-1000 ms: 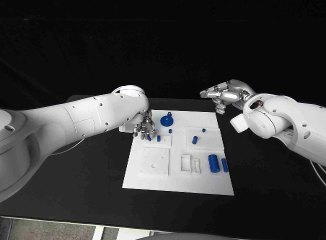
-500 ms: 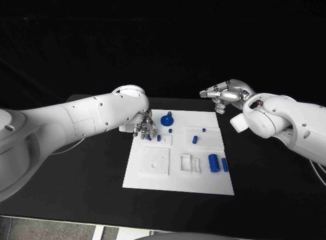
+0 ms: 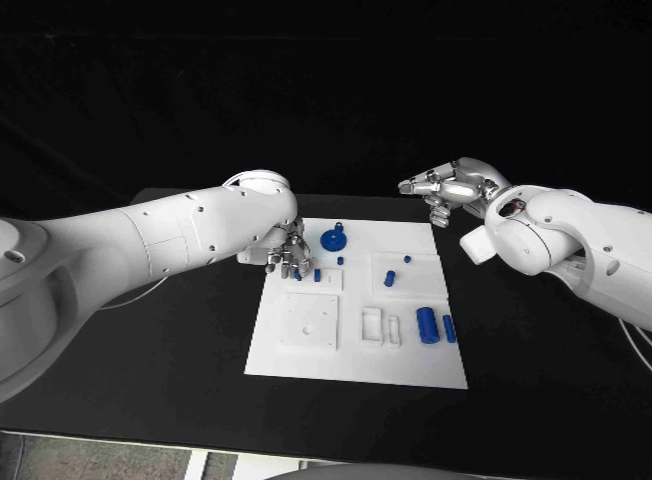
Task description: Assemble the parts on the task board
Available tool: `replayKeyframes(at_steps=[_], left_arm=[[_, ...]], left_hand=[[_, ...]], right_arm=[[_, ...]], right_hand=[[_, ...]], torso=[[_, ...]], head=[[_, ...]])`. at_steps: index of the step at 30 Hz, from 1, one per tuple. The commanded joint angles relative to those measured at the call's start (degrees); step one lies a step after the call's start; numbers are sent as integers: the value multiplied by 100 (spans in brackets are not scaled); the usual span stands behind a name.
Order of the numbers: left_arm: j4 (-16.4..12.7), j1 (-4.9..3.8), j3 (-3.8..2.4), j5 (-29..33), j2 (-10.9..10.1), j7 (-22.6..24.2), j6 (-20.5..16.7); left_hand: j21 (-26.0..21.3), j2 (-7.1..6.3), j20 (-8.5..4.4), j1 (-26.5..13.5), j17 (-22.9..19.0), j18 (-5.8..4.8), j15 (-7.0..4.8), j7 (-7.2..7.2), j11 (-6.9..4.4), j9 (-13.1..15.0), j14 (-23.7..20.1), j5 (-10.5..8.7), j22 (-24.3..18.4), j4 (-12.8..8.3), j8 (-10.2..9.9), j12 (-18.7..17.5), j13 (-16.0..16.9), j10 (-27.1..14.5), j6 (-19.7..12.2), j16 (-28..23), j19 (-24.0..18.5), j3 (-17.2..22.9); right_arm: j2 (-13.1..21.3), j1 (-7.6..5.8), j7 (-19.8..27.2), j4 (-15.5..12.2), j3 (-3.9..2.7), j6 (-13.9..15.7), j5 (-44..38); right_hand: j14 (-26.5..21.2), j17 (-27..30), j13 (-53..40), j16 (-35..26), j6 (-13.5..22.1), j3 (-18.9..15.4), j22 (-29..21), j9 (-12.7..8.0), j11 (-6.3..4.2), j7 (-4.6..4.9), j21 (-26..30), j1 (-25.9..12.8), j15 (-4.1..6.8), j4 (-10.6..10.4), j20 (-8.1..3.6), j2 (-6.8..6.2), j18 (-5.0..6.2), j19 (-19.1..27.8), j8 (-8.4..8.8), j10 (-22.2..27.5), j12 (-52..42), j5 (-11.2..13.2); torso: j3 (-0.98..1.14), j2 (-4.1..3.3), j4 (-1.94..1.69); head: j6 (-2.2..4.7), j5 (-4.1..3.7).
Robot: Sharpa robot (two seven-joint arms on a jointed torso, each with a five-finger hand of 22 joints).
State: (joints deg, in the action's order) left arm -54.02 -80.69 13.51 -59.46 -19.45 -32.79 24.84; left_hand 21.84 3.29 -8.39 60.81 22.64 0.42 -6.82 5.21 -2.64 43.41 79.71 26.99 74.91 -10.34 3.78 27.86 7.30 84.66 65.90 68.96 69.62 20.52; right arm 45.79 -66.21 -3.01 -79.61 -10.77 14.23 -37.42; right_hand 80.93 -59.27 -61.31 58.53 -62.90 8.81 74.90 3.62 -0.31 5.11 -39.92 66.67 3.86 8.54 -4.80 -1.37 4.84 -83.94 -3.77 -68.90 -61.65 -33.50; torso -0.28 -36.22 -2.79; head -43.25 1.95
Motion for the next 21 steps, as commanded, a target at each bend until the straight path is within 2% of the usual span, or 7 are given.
replayKeyframes(at_steps=[1, 14, 21], left_arm=[[-87, 83, 20, 86, 19, 58, -19], [-206, 134, 20, 107, -8, 26, -159], [-263, 147, 20, 187, -20, 27, -317]], left_hand=[[32, 32, 5, 85, 7, 26, -53, -476, -92, -48, 2, -21, 116, -540, 7, 5, 20, 224, 501, -11, 14, 546], [32, 27, 3, 95, 12, 26, -58, -474, -90, -130, 9, -37, 114, -522, 10, 2, 90, 224, 507, -14, 22, 526], [-45, -32, -6, 82, 7, -14, -69, -483, -82, -413, 17, -120, 98, -369, 6, -18, 170, 228, 543, -42, 57, 423]], right_arm=[[3, 4, 20, -6, -4, -102, -29], [8, 13, 14, -7, -4, -118, -25], [9, 17, 8, -5, -4, -130, -24]], right_hand=[[-8, -5, 0, -19, -40, 30, 447, -6, -22, 11, 0, -47, 31, -13, -40, 5, 72, -88, 24, 4, -15, -7], [-8, -5, 0, -19, -40, 30, 447, -6, -22, 11, 0, -47, 31, -13, -40, 5, 72, -88, 24, 4, -15, -7], [-8, -5, 0, -19, -40, 30, 447, -6, -22, 11, 0, -47, 31, -13, -40, 5, 72, -88, 24, 4, -15, -7]], torso=[[1, 2, 0], [1, -1, 3], [3, -2, 0]], head=[[-4, 0], [-8, -11], [3, -15]])
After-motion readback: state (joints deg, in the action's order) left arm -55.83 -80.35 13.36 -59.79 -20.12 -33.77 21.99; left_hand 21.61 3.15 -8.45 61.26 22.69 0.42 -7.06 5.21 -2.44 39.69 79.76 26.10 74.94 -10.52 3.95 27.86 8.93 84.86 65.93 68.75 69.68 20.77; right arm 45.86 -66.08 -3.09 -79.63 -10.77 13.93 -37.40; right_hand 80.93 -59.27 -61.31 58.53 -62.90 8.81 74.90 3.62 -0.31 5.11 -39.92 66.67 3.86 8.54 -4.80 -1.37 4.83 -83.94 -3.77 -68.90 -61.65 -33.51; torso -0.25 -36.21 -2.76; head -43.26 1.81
